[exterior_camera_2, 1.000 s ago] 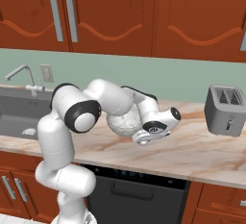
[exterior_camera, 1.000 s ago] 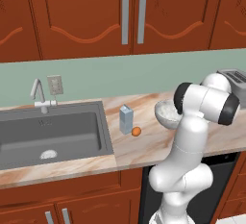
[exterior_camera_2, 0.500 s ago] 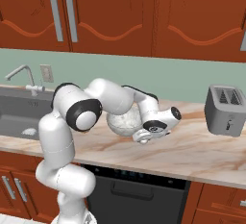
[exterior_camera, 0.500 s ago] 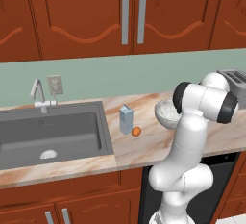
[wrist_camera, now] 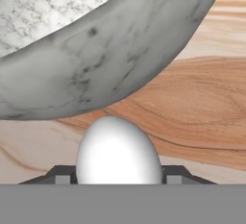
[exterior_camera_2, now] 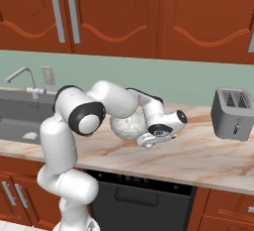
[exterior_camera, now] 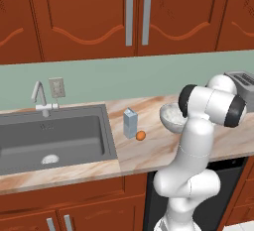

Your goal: Gather the eggs and milk located in the vicinity of the sink area and place them right next to the bowl.

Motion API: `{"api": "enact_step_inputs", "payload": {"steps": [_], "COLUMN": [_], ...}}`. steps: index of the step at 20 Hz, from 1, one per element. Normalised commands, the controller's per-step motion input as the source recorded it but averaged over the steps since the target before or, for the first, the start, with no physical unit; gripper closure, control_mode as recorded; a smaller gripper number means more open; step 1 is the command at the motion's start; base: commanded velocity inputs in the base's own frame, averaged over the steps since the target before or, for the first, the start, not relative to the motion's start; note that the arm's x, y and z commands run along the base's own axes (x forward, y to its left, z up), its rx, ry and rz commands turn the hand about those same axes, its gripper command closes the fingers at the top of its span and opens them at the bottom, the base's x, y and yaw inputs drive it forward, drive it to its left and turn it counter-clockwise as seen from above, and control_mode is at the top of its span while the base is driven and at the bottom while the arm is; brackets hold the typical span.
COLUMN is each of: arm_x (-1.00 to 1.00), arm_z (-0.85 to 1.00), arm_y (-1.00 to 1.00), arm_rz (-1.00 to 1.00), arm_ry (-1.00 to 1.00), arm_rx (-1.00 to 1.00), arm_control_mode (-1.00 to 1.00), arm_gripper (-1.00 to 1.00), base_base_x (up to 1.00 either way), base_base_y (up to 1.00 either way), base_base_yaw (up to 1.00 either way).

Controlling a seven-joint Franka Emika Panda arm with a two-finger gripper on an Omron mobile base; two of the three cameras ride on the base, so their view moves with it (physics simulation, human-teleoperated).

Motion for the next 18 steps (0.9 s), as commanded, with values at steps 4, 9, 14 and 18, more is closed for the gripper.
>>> {"api": "enact_step_inputs", "payload": {"steps": [4, 9, 14, 18], "arm_x": [0.0, 0.0, 0.0, -0.26], "arm_z": [0.0, 0.06, 0.28, 0.4], "arm_y": [0.0, 0.01, 0.14, 0.24], "arm_rz": [0.0, 0.0, 0.0, 0.0], "arm_ry": [0.0, 0.0, 0.0, 0.0], "arm_rx": [0.0, 0.0, 0.0, 0.0], "arm_control_mode": [-1.0, -1.0, -1.0, -1.0], "arm_gripper": [-1.0, -1.0, -1.0, -1.0], "base_base_x": [0.0, 0.0, 0.0, 0.0], "base_base_y": [0.0, 0.0, 0.0, 0.0], "base_base_yaw": [0.0, 0.0, 0.0, 0.0]}}
